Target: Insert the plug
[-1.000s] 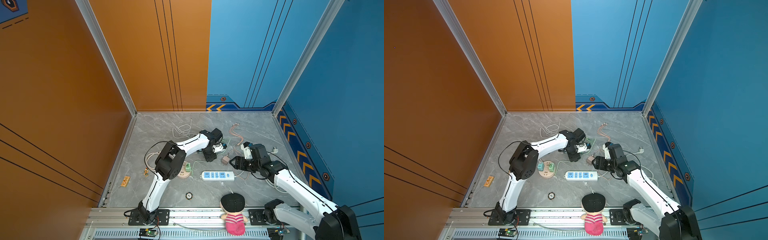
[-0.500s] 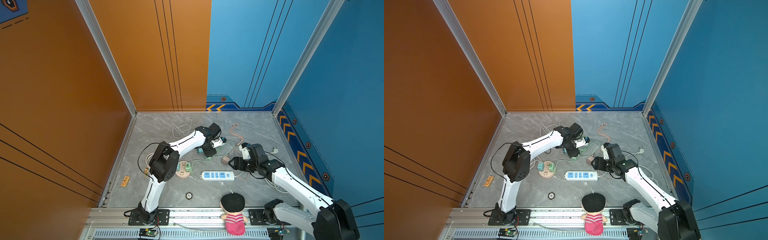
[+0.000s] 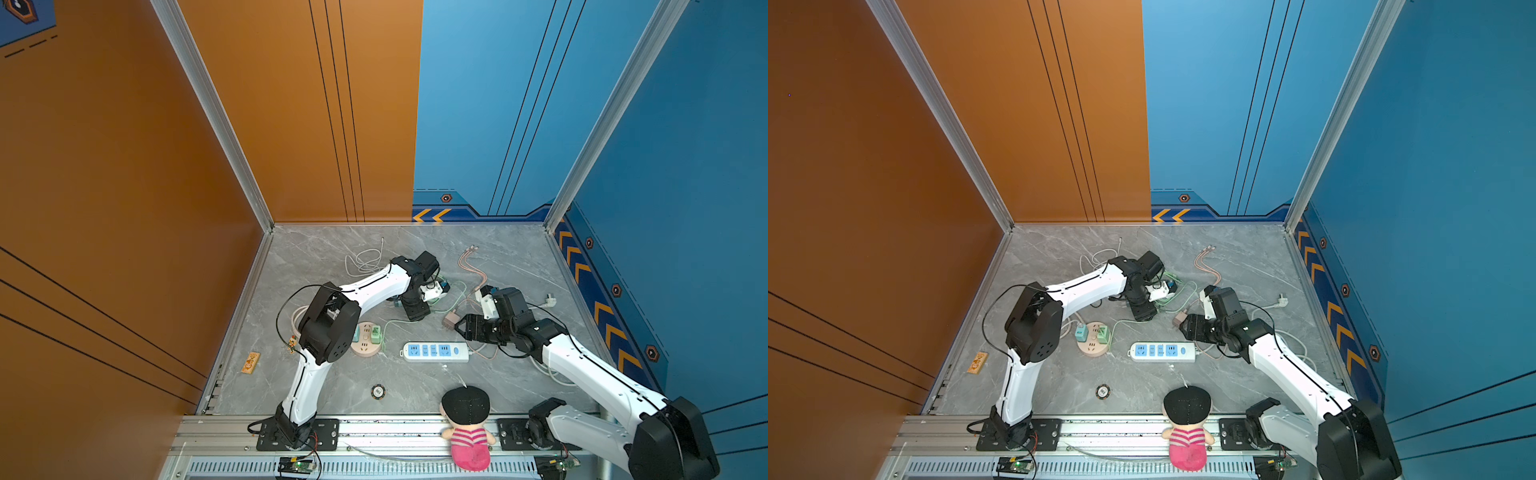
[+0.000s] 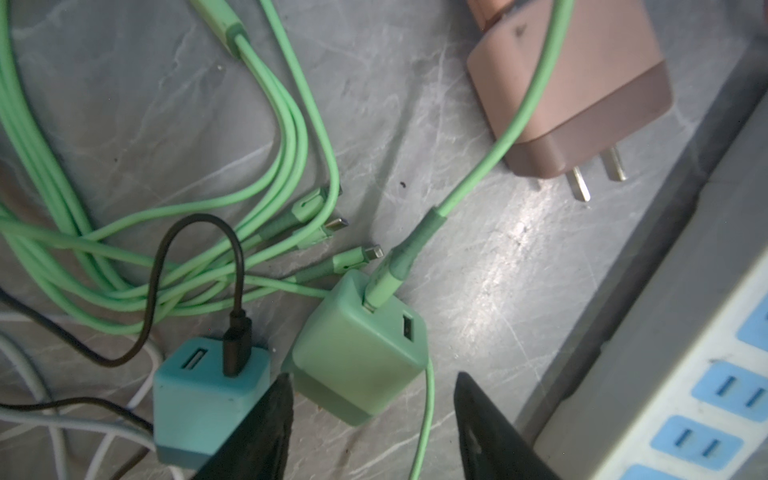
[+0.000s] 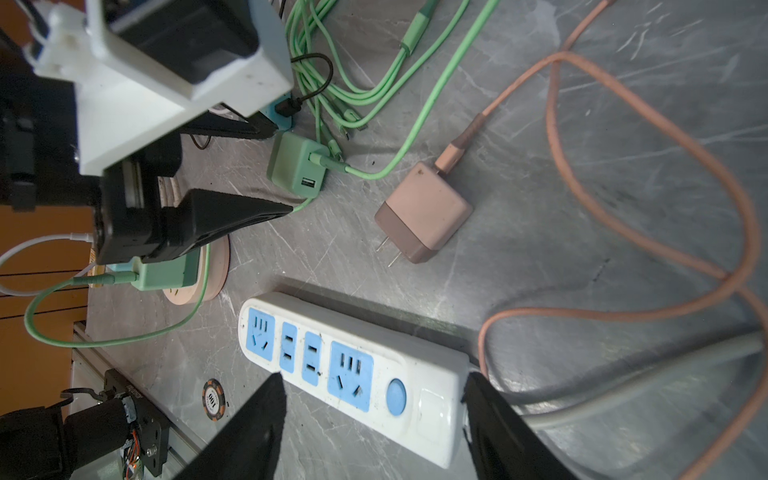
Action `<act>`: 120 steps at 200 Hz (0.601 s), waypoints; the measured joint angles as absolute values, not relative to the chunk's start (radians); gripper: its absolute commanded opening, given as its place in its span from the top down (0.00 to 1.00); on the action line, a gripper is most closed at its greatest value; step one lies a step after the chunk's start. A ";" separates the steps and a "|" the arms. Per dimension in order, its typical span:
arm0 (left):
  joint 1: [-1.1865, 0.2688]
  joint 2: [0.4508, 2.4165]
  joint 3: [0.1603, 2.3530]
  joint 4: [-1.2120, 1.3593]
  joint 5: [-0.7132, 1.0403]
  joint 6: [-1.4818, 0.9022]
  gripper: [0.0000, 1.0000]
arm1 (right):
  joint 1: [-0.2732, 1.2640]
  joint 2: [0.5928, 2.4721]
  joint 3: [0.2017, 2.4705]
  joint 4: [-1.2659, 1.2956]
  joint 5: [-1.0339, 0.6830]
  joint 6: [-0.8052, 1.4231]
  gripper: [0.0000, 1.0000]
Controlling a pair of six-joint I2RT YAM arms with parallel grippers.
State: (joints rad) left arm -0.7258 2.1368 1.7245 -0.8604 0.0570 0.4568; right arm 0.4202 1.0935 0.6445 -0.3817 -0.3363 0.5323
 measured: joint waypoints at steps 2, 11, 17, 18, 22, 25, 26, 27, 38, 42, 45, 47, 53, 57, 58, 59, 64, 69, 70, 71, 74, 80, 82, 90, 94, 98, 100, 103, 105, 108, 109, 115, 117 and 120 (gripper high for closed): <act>-0.726 2.140 1.725 -0.860 0.057 0.457 0.38 | 0.420 1.093 0.645 -0.382 -0.336 0.532 0.30; -0.726 2.149 1.731 -0.858 0.052 0.463 0.38 | 0.420 1.093 0.645 -0.382 -0.336 0.532 0.30; -0.726 2.153 1.737 -0.856 0.054 0.464 0.38 | 0.420 1.093 0.645 -0.382 -0.336 0.532 0.30; -0.726 2.153 1.737 -0.856 0.054 0.465 0.38 | 0.420 1.093 0.645 -0.382 -0.336 0.532 0.30; -0.726 2.156 1.740 -0.856 0.053 0.467 0.38 | 0.420 1.093 0.645 -0.382 -0.336 0.532 0.30; -0.726 2.157 1.742 -0.855 0.053 0.467 0.38 | 0.420 1.093 0.645 -0.382 -0.336 0.532 0.30; -0.725 2.159 1.742 -0.854 0.053 0.467 0.38 | 0.420 1.093 0.645 -0.382 -0.336 0.532 0.30; -0.725 2.159 1.742 -0.854 0.053 0.467 0.38 | 0.420 1.093 0.645 -0.382 -0.336 0.532 0.30; -0.726 2.169 1.742 -0.853 0.053 0.469 0.38 | 0.420 1.093 0.645 -0.382 -0.336 0.532 0.30; -0.726 2.174 1.742 -0.854 0.053 0.471 0.38 | 0.420 1.093 0.645 -0.382 -0.336 0.532 0.30; -0.726 2.178 1.742 -0.854 0.053 0.472 0.39 | 0.420 1.093 0.645 -0.382 -0.336 0.532 0.30; -0.726 2.180 1.742 -0.854 0.053 0.472 0.39 | 0.420 1.093 0.645 -0.382 -0.336 0.532 0.30; -0.726 2.188 1.742 -0.854 0.053 0.473 0.39 | 0.420 1.093 0.645 -0.382 -0.336 0.532 0.30; -0.725 2.193 1.742 -0.854 0.053 0.473 0.39 | 0.420 1.094 0.645 -0.382 -0.336 0.532 0.30; -0.725 2.195 1.742 -0.854 0.053 0.474 0.39 | 0.420 1.094 0.645 -0.382 -0.336 0.532 0.30; -0.725 2.196 1.742 -0.854 0.053 0.474 0.39 | 0.420 1.094 0.645 -0.382 -0.336 0.532 0.30; -0.725 2.202 1.742 -0.854 0.053 0.474 0.39 | 0.420 1.095 0.645 -0.382 -0.336 0.532 0.30; -0.725 2.207 1.742 -0.855 0.053 0.474 0.39 | 0.420 1.095 0.645 -0.382 -0.336 0.532 0.30; -0.725 2.207 1.742 -0.855 0.054 0.474 0.39 | 0.420 1.096 0.645 -0.382 -0.336 0.532 0.30; -0.725 2.208 1.744 -0.855 0.054 0.474 0.40 | 0.420 1.096 0.645 -0.382 -0.336 0.532 0.30; -0.725 2.208 1.745 -0.856 0.054 0.475 0.40 | 0.420 1.097 0.645 -0.382 -0.336 0.532 0.30; -0.725 2.208 1.747 -0.857 0.053 0.475 0.42 | 0.420 1.098 0.645 -0.382 -0.336 0.532 0.30; -0.725 2.208 1.749 -0.857 0.054 0.474 0.42 | 0.420 1.099 0.645 -0.382 -0.336 0.532 0.30; -0.724 2.209 1.751 -0.857 0.054 0.474 0.44 | 0.420 1.102 0.645 -0.382 -0.336 0.532 0.30; -0.722 2.209 1.751 -0.857 0.053 0.474 0.45 | 0.420 1.103 0.645 -0.381 -0.336 0.532 0.30; -0.720 2.209 1.751 -0.857 0.054 0.473 0.46 | 0.420 1.105 0.645 -0.381 -0.336 0.532 0.30; -0.720 2.209 1.751 -0.857 0.054 0.474 0.46 | 0.420 1.105 0.645 -0.381 -0.336 0.533 0.30; -0.720 2.209 1.751 -0.857 0.054 0.471 0.47 | 0.420 1.106 0.645 -0.381 -0.336 0.532 0.30; -0.720 2.209 1.751 -0.857 0.054 0.471 0.48 | 0.420 1.106 0.645 -0.381 -0.336 0.532 0.30; -0.720 2.209 1.751 -0.857 0.054 0.470 0.50 | 0.420 1.107 0.645 -0.381 -0.336 0.532 0.30; -0.719 2.209 1.751 -0.857 0.054 0.469 0.51 | 0.420 1.107 0.645 -0.381 -0.336 0.533 0.30; -0.719 2.209 1.751 -0.856 0.054 0.464 0.55 | 0.420 1.107 0.645 -0.381 -0.336 0.533 0.30; -0.718 2.209 1.751 -0.856 0.054 0.466 0.56 | 0.420 1.107 0.645 -0.381 -0.336 0.533 0.30; -0.718 2.209 1.751 -0.855 0.054 0.466 0.57 | 0.420 1.107 0.645 -0.381 -0.336 0.532 0.30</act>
